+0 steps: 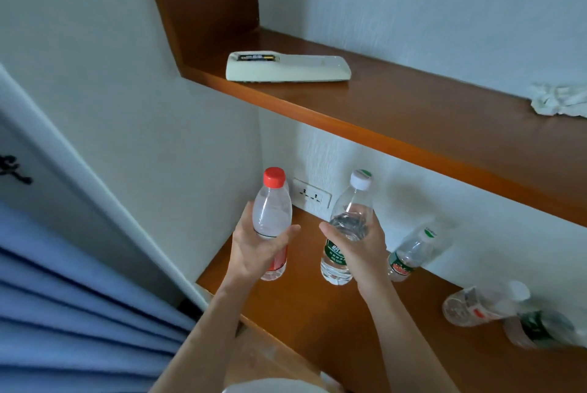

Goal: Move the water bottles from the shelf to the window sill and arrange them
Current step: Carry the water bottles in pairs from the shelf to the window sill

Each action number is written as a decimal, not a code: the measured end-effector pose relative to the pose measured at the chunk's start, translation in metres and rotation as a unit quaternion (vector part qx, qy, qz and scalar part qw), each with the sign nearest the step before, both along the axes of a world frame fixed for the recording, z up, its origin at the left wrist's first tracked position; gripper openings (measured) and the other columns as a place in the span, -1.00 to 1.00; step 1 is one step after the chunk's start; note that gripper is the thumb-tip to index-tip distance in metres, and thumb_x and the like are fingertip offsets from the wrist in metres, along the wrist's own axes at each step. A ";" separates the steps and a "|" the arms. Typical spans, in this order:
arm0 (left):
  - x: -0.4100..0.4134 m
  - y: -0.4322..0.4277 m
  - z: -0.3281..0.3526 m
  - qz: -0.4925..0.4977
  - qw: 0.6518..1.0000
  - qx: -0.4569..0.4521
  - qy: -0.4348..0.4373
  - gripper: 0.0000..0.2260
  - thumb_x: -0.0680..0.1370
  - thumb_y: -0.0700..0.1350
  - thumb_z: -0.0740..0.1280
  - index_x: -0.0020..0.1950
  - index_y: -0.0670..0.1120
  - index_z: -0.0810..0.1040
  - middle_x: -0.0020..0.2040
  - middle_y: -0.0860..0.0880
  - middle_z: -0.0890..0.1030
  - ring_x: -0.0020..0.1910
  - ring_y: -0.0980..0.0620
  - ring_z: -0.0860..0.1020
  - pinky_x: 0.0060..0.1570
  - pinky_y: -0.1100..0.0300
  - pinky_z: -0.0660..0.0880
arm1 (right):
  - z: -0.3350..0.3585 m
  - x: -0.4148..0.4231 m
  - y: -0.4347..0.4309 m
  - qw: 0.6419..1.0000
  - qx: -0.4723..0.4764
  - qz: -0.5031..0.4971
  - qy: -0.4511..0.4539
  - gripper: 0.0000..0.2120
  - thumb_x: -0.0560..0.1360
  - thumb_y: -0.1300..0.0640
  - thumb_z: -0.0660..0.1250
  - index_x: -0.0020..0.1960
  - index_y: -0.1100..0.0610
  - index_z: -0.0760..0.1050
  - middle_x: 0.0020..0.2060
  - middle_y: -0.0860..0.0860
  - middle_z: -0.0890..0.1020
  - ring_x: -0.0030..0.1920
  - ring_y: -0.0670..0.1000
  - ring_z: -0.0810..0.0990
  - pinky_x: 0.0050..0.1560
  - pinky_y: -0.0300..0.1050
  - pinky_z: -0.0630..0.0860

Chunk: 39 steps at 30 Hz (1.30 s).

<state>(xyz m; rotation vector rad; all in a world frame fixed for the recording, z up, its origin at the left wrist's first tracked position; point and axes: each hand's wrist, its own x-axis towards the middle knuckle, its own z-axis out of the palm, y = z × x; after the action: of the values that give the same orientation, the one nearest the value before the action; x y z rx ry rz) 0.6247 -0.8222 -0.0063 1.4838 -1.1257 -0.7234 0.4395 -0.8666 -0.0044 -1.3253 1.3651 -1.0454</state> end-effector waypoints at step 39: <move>-0.030 0.475 0.010 0.734 0.679 0.023 -0.004 -0.54 0.32 -0.01 0.61 0.12 0.14 0.48 -0.04 0.12 0.61 0.02 0.12 0.60 -0.05 0.26 0.53 | -0.007 0.205 0.330 0.702 -0.033 0.709 -0.052 -0.52 0.26 -0.02 0.63 0.09 -0.03 0.51 0.01 -0.08 0.66 0.01 -0.15 0.65 0.09 -0.17 0.57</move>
<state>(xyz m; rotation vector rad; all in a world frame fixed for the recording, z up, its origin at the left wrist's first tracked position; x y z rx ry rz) 0.5947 -0.3474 0.0032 1.8399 0.3306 0.4266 0.6441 -0.5368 -0.0116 -1.7489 -0.0700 -0.0339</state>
